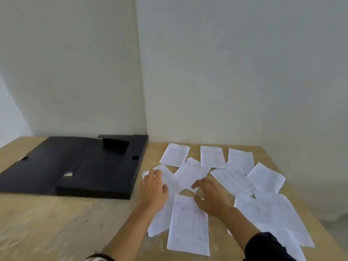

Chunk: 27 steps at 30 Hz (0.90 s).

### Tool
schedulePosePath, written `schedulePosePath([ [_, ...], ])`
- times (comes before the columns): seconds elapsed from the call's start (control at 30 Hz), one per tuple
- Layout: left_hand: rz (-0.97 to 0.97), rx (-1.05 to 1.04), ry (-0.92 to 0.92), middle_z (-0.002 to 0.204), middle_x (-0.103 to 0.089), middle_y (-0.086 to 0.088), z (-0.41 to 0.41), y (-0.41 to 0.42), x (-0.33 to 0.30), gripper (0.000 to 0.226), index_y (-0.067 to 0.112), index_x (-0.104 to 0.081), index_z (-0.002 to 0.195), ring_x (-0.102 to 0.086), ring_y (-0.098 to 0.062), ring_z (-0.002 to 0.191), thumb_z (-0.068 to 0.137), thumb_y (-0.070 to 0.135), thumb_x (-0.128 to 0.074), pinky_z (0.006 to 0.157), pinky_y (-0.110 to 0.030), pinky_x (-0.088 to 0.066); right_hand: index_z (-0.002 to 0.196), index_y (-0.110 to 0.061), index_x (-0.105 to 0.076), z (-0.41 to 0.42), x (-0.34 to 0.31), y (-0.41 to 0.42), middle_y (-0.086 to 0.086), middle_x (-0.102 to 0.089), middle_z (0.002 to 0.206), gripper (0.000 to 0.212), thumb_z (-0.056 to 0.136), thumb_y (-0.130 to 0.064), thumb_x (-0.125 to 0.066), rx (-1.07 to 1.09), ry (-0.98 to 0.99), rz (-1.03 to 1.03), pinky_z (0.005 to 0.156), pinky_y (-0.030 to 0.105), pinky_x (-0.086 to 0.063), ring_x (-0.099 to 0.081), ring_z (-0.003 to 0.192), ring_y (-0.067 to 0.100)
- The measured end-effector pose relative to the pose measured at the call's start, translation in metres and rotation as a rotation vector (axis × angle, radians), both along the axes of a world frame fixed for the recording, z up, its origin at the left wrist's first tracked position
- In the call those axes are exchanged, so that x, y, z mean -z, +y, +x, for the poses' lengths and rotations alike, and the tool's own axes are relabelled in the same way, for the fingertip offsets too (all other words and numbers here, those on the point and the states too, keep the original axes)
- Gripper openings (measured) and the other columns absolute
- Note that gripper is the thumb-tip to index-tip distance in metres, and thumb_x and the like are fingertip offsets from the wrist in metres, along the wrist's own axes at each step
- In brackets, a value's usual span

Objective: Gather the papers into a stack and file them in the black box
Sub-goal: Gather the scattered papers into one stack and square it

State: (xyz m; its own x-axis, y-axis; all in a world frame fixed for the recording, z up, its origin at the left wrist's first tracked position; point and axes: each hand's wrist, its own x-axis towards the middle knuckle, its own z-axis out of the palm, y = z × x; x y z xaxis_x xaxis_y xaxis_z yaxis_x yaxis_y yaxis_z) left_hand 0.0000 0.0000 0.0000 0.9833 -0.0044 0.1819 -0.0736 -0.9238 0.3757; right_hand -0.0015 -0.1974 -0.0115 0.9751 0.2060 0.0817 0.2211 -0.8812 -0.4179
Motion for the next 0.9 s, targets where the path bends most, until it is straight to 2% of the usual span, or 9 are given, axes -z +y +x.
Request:
schedulePosePath([
  [0.13,0.073,-0.067,0.174,0.138,-0.041,-0.003,-0.015,-0.003,0.028,0.041,0.019,-0.038,0.127,-0.044,-0.021,0.12,0.091,0.037,-0.044,0.102,-0.033,-0.04,0.12,-0.028,-0.052,-0.007,0.016,-0.005,-0.009,-0.053,0.126,0.046,0.079,-0.049,-0.059,-0.044,0.107,-0.039,0.099,0.032,-0.039,-0.047,0.116,0.013],
  [0.23,0.071,-0.085,0.22,0.146,-0.033,-0.004,-0.018,-0.004,0.036,0.04,0.023,-0.037,0.13,-0.031,-0.024,0.133,0.093,0.037,-0.039,0.11,-0.04,-0.029,0.116,-0.024,-0.053,-0.001,0.018,-0.002,-0.004,-0.055,0.116,0.046,0.077,-0.046,-0.064,-0.007,0.134,0.014,0.093,0.031,-0.043,-0.048,0.109,0.014],
  [0.33,0.054,-0.114,0.277,0.156,-0.014,-0.008,-0.017,-0.004,0.036,0.044,0.029,-0.032,0.138,-0.012,-0.033,0.142,0.095,0.037,-0.036,0.116,-0.048,-0.018,0.099,-0.02,-0.058,0.006,0.019,-0.001,-0.001,-0.054,0.107,0.031,0.074,-0.035,-0.071,0.008,0.141,0.107,0.082,0.027,-0.044,-0.051,0.099,0.016],
  [0.43,-0.114,-0.173,0.275,0.156,-0.01,-0.015,-0.014,-0.005,0.029,0.045,0.025,-0.038,0.138,-0.013,-0.037,0.14,0.097,0.04,-0.031,0.116,-0.048,-0.019,0.083,-0.021,-0.053,0.017,0.017,0.0,-0.001,-0.051,0.097,0.024,0.073,-0.029,-0.073,0.031,0.088,0.167,0.071,0.022,-0.04,-0.05,0.086,0.014],
  [0.57,-0.326,-0.213,0.251,0.157,-0.003,-0.016,-0.009,-0.008,0.025,0.064,0.019,-0.026,0.145,-0.011,-0.035,0.141,0.091,0.05,-0.041,0.116,-0.047,-0.019,0.089,-0.017,-0.054,0.038,0.014,0.015,-0.002,-0.05,0.093,0.029,0.074,-0.034,-0.071,0.059,0.007,0.148,0.07,0.032,-0.048,-0.053,0.082,0.018],
  [0.67,-0.276,-0.238,0.239,0.153,-0.018,-0.015,-0.001,-0.006,0.033,0.085,0.016,-0.013,0.146,-0.021,-0.031,0.138,0.082,0.047,-0.059,0.114,-0.042,-0.024,0.096,-0.022,-0.051,0.058,0.02,0.035,-0.001,-0.056,0.1,0.031,0.075,-0.039,-0.068,0.043,-0.002,0.11,0.067,0.033,-0.048,-0.057,0.089,0.019],
  [0.77,-0.278,-0.249,0.222,0.147,-0.034,-0.009,0.003,-0.008,0.031,0.092,0.015,-0.014,0.145,-0.03,-0.025,0.131,0.076,0.04,-0.069,0.11,-0.037,-0.024,0.101,-0.031,-0.051,0.062,0.021,0.042,-0.003,-0.059,0.104,0.029,0.078,-0.043,-0.063,0.004,-0.019,0.078,0.071,0.032,-0.044,-0.054,0.098,0.018],
  [0.83,-0.32,-0.27,0.206,0.139,-0.043,-0.007,0.007,-0.013,0.025,0.088,0.015,-0.023,0.14,-0.036,-0.024,0.127,0.072,0.032,-0.075,0.107,-0.035,-0.027,0.107,-0.035,-0.053,0.063,0.023,0.038,-0.005,-0.062,0.109,0.027,0.082,-0.045,-0.057,-0.029,-0.016,0.033,0.083,0.035,-0.04,-0.052,0.107,0.019],
  [0.9,-0.393,-0.283,0.159,0.13,-0.049,-0.006,0.014,-0.014,0.02,0.083,0.016,-0.031,0.135,-0.043,-0.023,0.12,0.067,0.021,-0.079,0.102,-0.036,-0.035,0.119,-0.032,-0.051,0.063,0.03,0.032,-0.004,-0.06,0.123,0.033,0.088,-0.043,-0.048,0.009,-0.015,0.053,0.098,0.04,-0.034,-0.046,0.122,0.019],
])
